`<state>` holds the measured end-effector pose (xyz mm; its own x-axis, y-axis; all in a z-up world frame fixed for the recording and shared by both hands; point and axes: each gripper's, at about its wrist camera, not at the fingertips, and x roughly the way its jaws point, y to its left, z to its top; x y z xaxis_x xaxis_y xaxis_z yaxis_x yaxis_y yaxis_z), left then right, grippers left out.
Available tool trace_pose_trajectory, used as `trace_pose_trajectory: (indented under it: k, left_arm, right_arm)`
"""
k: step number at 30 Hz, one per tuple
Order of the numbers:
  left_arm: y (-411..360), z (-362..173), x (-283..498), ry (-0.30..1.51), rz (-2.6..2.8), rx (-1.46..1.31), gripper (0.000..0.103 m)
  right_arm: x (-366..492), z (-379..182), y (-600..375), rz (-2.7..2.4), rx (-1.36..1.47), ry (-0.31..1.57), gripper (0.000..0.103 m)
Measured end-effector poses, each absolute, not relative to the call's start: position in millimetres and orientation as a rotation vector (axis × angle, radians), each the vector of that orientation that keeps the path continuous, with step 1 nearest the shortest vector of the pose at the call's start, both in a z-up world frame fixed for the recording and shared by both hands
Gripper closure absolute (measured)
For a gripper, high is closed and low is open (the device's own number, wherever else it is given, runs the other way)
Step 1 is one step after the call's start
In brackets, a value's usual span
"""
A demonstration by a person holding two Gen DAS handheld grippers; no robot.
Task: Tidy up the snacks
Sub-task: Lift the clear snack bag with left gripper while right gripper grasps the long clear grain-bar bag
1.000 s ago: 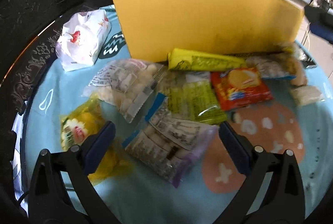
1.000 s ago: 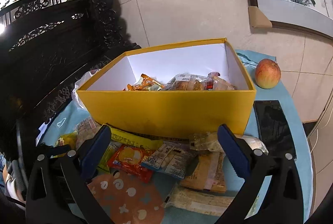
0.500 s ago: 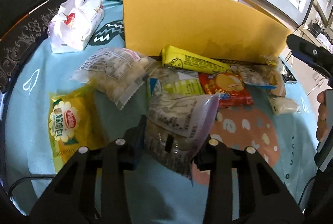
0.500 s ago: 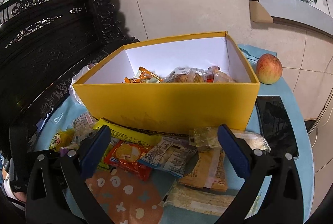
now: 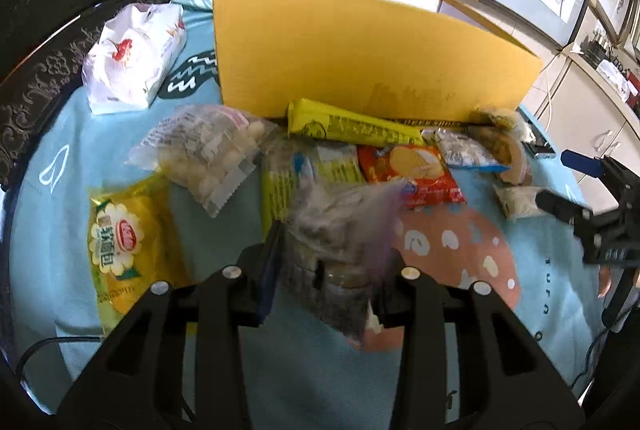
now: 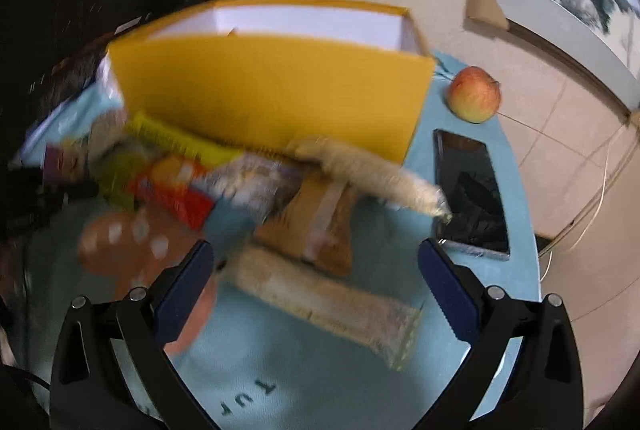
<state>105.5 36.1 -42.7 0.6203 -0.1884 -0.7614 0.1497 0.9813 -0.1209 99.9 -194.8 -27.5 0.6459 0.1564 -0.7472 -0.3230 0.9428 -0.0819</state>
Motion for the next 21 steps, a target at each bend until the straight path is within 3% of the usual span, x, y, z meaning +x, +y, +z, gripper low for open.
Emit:
trace_pose_trajectory:
  k: [8, 10, 12, 14, 17, 21]
  left_arm:
    - [30, -43, 102, 0.881, -0.227, -0.047, 0.065]
    - [29, -45, 103, 0.884, -0.235, -0.049, 0.065]
    - [29, -48, 104, 0.893, -0.237, -0.052, 0.065]
    - [28, -50, 105, 0.902, -0.233, -0.051, 0.063]
    - [26, -54, 106, 0.913, -0.225, -0.040, 0.057]
    - [23, -62, 107, 0.923, -0.241, -0.035, 0.052]
  right_arm:
    - [100, -49, -184, 0.392, -0.496, 0.849, 0.001]
    - [108, -56, -187, 0.414, -0.498, 0.890, 0.009]
    - [113, -55, -189, 0.492, -0.434, 0.916, 0.043]
    - [112, -53, -187, 0.480, -0.431, 0.922, 0.055]
    - [107, -50, -186, 0.505, -0.341, 0.940, 0.068]
    - [107, -48, -194, 0.503, -0.201, 0.984, 0.072]
